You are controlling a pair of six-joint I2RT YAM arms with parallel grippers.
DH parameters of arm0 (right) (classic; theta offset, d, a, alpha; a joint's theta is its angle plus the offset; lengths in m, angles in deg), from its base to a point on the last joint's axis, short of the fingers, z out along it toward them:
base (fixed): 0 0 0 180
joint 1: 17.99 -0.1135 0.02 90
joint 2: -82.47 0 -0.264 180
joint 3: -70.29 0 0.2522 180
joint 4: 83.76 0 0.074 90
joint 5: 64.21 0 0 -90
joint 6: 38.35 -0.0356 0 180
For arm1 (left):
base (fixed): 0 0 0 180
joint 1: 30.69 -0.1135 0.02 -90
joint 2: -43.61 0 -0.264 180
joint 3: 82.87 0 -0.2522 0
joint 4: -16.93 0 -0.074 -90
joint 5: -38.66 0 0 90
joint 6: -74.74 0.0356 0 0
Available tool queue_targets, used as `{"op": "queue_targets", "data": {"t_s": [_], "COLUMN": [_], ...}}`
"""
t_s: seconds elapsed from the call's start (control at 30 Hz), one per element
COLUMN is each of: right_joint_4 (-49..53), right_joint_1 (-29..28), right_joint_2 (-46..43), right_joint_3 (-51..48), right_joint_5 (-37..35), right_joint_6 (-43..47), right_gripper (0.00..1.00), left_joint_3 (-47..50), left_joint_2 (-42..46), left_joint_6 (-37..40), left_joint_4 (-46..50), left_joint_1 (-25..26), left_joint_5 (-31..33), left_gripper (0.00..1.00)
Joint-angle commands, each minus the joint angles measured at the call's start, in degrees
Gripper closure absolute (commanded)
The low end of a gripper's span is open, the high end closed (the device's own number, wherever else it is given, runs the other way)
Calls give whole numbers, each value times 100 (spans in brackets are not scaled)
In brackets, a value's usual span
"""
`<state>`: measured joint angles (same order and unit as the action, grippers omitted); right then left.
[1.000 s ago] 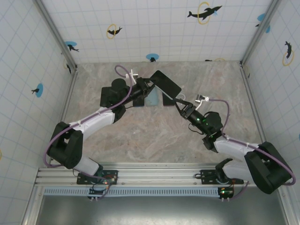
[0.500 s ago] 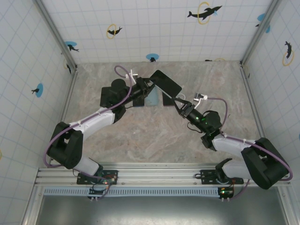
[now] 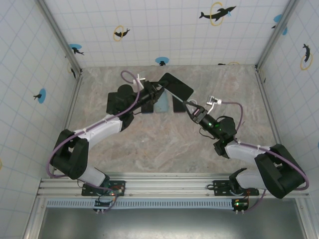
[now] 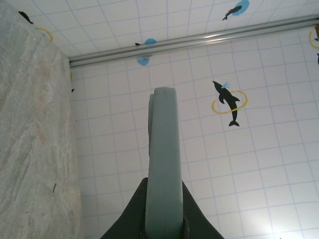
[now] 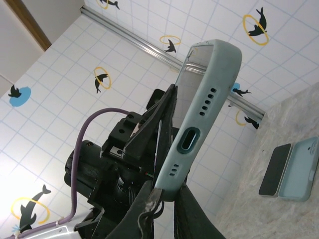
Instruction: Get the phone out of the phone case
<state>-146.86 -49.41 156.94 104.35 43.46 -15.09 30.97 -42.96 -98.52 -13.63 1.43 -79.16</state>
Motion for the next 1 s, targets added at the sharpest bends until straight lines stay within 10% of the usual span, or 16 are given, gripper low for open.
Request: {"op": "queue_targets", "data": {"t_s": [0.0, 0.97], "right_joint_4": [431, 1597], "right_joint_1": [177, 108], "right_joint_2": [359, 297], "right_joint_3": [-17, 128], "right_joint_5": [-6, -75], "right_joint_6": [476, 1427], "right_gripper": [97, 99], "left_joint_3": [-130, -184], "left_joint_2": [342, 281], "left_joint_6": [-718, -1218], "left_joint_4": [-986, -1643], "left_joint_1": [194, 284], "left_joint_5": [-321, -400], "left_gripper": [100, 100]}}
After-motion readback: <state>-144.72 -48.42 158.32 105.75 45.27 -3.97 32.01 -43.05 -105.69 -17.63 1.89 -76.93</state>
